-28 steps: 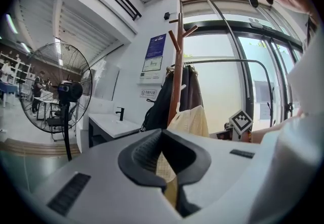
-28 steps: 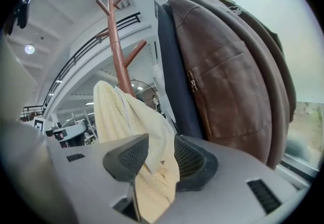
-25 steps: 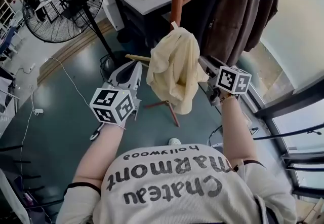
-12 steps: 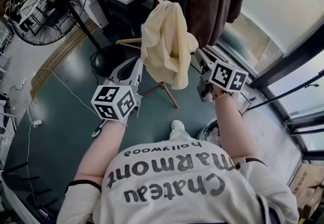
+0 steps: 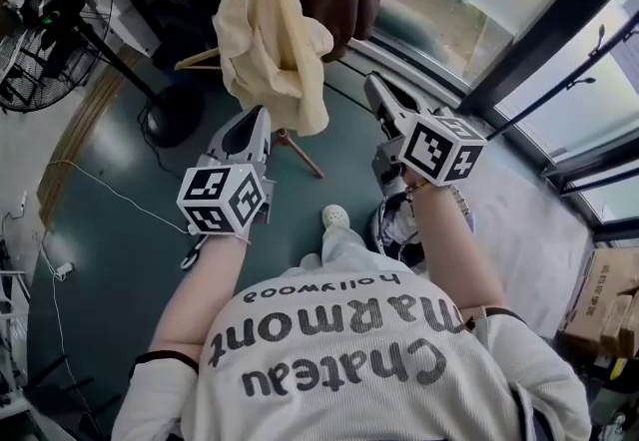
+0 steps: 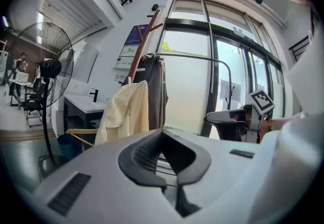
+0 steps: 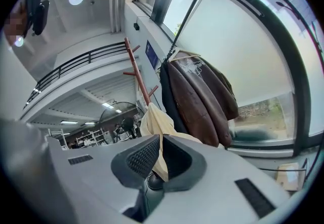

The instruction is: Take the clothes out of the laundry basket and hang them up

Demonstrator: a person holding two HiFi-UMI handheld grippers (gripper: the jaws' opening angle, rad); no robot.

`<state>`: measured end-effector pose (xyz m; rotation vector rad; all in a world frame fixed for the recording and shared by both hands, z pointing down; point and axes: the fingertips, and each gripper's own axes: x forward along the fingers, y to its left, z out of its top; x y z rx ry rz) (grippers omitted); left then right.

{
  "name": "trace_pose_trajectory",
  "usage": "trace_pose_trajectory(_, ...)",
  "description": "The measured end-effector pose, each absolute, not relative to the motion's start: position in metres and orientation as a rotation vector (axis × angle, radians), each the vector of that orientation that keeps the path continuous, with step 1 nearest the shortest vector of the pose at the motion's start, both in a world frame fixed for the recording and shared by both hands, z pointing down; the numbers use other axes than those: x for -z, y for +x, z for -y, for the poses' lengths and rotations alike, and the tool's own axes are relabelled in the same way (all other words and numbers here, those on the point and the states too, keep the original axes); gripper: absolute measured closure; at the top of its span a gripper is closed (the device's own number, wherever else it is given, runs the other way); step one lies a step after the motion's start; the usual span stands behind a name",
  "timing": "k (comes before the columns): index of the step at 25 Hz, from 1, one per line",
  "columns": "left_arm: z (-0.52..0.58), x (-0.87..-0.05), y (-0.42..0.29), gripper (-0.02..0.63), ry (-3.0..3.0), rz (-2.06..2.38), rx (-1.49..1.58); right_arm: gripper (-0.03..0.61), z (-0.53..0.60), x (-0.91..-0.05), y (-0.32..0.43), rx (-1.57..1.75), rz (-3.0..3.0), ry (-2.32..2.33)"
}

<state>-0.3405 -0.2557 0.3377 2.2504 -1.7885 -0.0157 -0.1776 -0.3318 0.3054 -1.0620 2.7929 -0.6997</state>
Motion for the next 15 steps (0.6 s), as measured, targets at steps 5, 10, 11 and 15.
trace_pose_trajectory(5, 0.258, -0.347, -0.292, 0.604, 2.307, 1.710, 0.021, 0.538, 0.322, -0.311, -0.132, 0.683, -2.765, -1.112)
trace_pose_trajectory(10, 0.264, -0.345, -0.240, 0.604, 2.399, 1.664, -0.039, 0.538, 0.323, -0.316, -0.078, 0.700, -2.709, -1.149)
trace_pose_trajectory(11, 0.265, -0.345, -0.229, 0.604, 2.406, 1.660, -0.054, 0.538, 0.323, -0.317, -0.065, 0.703, -2.704, -1.156)
trace_pose_trajectory(15, 0.276, -0.354, -0.182, 0.604, 2.365, 1.653, -0.031, 0.541, 0.322, -0.327, -0.007, 0.715, -2.723, -1.186)
